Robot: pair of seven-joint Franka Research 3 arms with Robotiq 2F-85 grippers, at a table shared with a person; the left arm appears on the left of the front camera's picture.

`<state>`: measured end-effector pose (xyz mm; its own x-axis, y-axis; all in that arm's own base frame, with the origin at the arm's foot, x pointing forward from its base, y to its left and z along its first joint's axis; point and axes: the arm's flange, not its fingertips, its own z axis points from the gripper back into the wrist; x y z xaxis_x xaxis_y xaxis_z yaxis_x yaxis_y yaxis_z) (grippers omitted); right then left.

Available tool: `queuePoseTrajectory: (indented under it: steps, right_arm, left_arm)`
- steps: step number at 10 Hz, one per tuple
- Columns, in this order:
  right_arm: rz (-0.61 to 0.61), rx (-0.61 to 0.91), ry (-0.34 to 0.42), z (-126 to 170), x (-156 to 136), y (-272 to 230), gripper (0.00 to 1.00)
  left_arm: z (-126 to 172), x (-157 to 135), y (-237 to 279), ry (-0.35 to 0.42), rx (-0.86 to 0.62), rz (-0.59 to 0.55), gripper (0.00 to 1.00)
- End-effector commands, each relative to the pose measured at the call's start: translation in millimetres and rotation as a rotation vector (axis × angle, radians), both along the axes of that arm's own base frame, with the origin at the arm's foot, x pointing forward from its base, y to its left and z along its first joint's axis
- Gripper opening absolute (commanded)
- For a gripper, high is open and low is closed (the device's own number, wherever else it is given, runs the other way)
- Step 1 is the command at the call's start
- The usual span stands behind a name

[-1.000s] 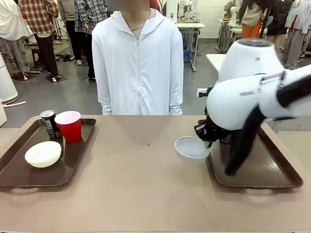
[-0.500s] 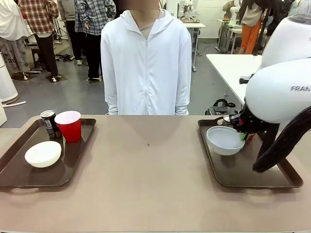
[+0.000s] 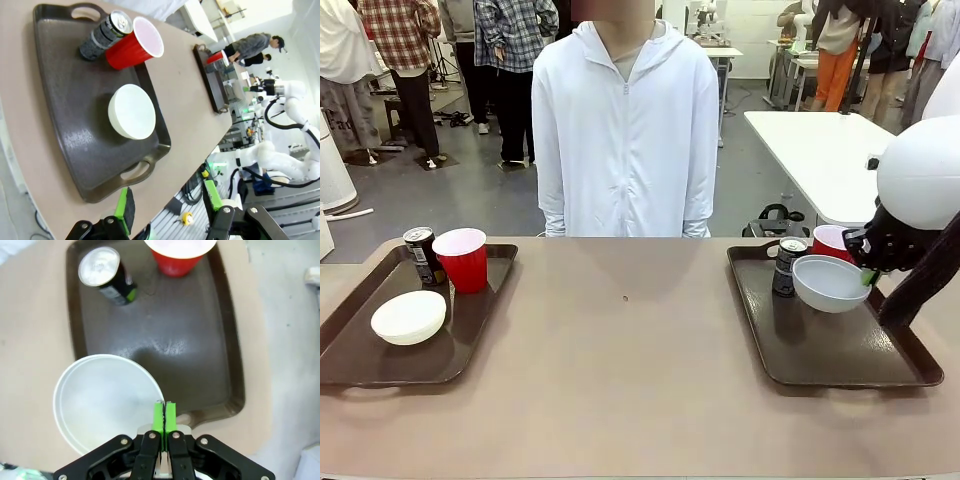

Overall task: Prepare tableware on both trays.
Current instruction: Pick up a Picnic Bowl from the table and place it on a Handle tray.

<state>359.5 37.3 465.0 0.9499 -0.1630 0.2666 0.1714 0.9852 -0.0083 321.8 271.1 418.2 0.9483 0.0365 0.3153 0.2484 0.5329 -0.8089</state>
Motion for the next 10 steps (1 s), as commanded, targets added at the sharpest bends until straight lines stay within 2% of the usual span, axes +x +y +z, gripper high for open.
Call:
queuePoseTrajectory:
  steps: [1, 3, 5, 9, 10]
  right_arm:
    - [0.013, -0.089, -0.029, -73.7, -37.6, -10.1, 0.00]
    - [0.029, -0.126, -0.015, -92.1, -19.1, -0.7, 0.00]
    - [0.043, -0.100, -0.015, -103.4, -2.3, 5.4, 0.00]
    - [0.047, -0.101, 0.018, -121.6, 19.0, 9.5, 0.00]
    - [0.057, -0.103, 0.028, -121.5, 19.7, 10.3, 0.12]
  left_arm:
    - [1.5, -0.9, 0.1, -0.004, -0.003, 0.013, 0.73]
    - [1.5, -0.9, 0.1, -0.004, -0.003, 0.013, 0.73]
    - [1.5, -0.9, 0.1, -0.004, -0.003, 0.013, 0.73]
    - [1.5, -0.9, 0.1, -0.004, -0.003, 0.013, 0.73]
    - [1.5, -0.9, 0.1, -0.004, -0.003, 0.013, 0.73]
